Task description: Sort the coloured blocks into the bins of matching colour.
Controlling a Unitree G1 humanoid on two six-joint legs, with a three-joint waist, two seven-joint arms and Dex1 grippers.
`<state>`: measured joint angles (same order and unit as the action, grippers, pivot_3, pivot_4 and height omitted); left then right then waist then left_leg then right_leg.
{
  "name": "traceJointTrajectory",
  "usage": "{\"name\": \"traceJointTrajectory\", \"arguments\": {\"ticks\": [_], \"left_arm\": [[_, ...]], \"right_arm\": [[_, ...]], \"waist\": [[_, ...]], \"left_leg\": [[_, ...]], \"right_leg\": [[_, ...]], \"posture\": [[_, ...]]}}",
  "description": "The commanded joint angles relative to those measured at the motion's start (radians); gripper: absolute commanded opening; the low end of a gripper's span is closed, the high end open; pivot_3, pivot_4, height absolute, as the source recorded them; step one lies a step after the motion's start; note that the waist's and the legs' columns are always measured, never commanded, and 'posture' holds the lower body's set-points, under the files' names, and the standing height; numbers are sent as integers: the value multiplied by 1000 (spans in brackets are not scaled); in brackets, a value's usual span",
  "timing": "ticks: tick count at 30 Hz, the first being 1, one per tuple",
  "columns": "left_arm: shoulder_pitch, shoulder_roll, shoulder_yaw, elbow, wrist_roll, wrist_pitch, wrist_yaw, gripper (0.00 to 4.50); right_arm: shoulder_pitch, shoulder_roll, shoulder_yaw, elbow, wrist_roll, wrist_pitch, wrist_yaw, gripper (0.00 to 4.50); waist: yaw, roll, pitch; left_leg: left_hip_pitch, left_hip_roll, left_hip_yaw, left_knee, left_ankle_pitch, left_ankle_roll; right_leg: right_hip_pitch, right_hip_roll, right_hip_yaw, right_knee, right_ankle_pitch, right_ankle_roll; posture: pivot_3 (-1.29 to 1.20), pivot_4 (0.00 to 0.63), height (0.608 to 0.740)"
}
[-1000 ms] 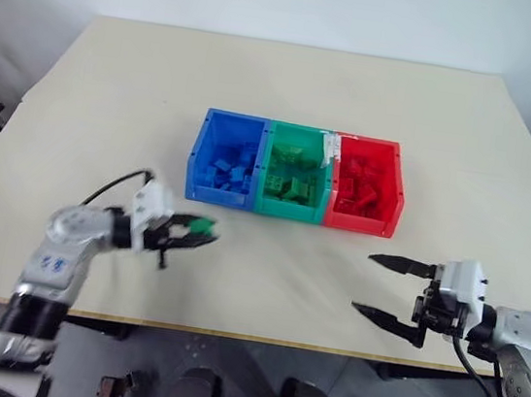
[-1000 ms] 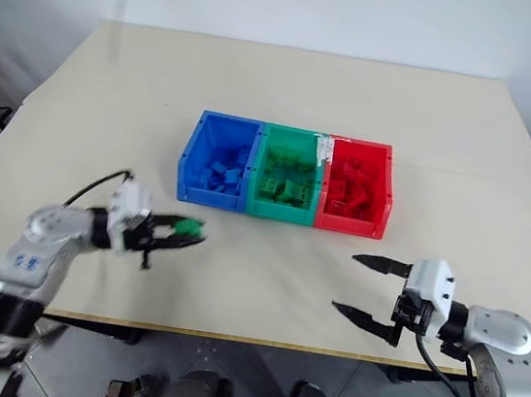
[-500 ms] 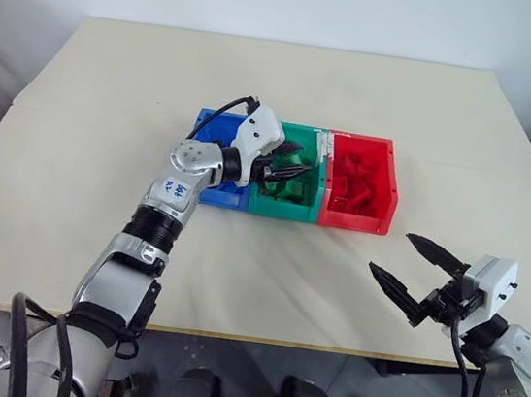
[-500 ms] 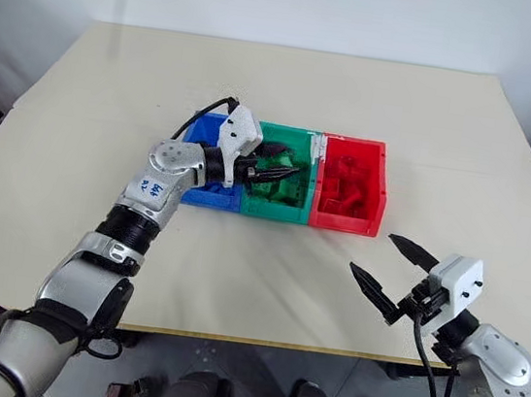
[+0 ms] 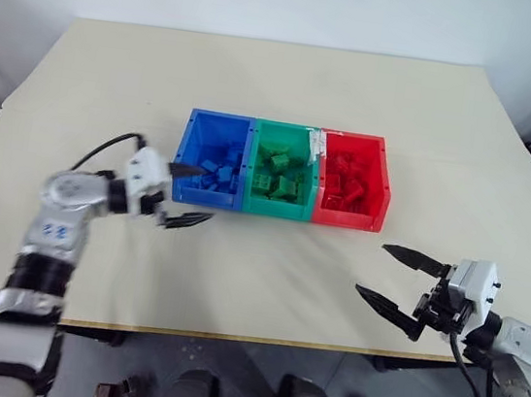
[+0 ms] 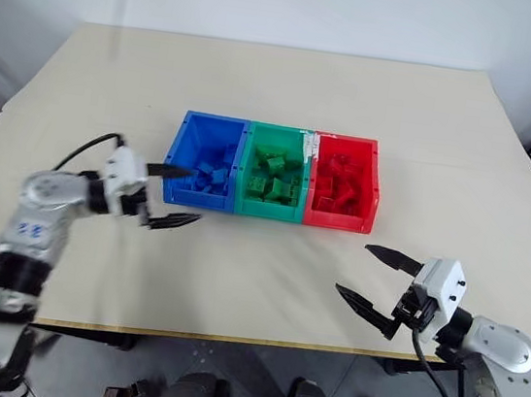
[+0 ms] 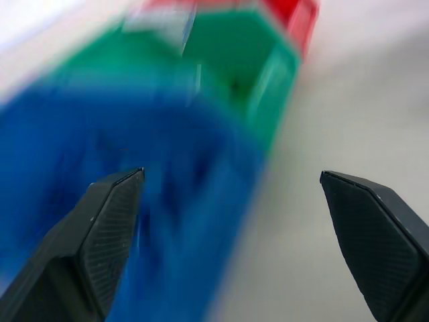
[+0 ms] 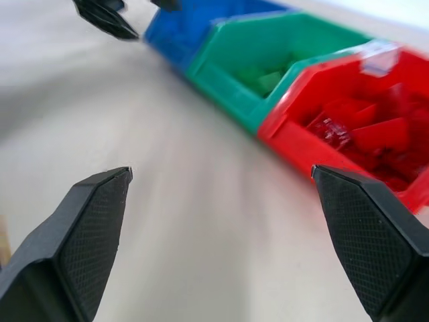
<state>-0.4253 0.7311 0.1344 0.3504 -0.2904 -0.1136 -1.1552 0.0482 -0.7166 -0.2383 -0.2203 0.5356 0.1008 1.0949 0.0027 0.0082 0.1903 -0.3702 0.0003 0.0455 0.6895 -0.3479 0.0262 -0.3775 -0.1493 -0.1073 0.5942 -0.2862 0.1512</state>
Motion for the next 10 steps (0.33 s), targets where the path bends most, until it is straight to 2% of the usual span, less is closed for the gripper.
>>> {"name": "traceJointTrajectory", "arguments": {"ticks": [1, 3, 6, 10], "left_arm": [[145, 73, 107, -110, -46, -2, -9, 4467], [214, 95, 125, -139, -13, 9, 35, 4467], [275, 65, 144, -243, -53, 44, 82, 4467], [320, 35, 132, -345, -3, 93, 191, 4467]], "right_arm": [[-53, -25, 20, 99, -34, -88, 98, 4500], [-79, -21, 21, 142, -42, -117, 115, 4500], [-105, -11, 39, 188, -57, -142, 128, 4500], [-128, 17, 50, 217, -59, -151, 115, 4500]], "waist": [[6, 0, 0], [15, 0, 0], [26, 0, 0], [24, 0, 0]], "left_leg": [[0, 0, -1, 0, 0, 0], [0, 0, -1, 0, -1, 1], [-1, -1, -2, 1, -1, 1], [0, 0, -3, 1, -1, 1]], "right_leg": [[0, 0, 0, 0, 0, 0], [0, -1, 0, 0, 0, 0], [1, -2, 0, 0, 0, 0], [1, -2, 0, 0, 0, 0]], "posture": [[0, 150, 740], [0, 150, 740], [0, 150, 740], [0, 150, 740]]}}
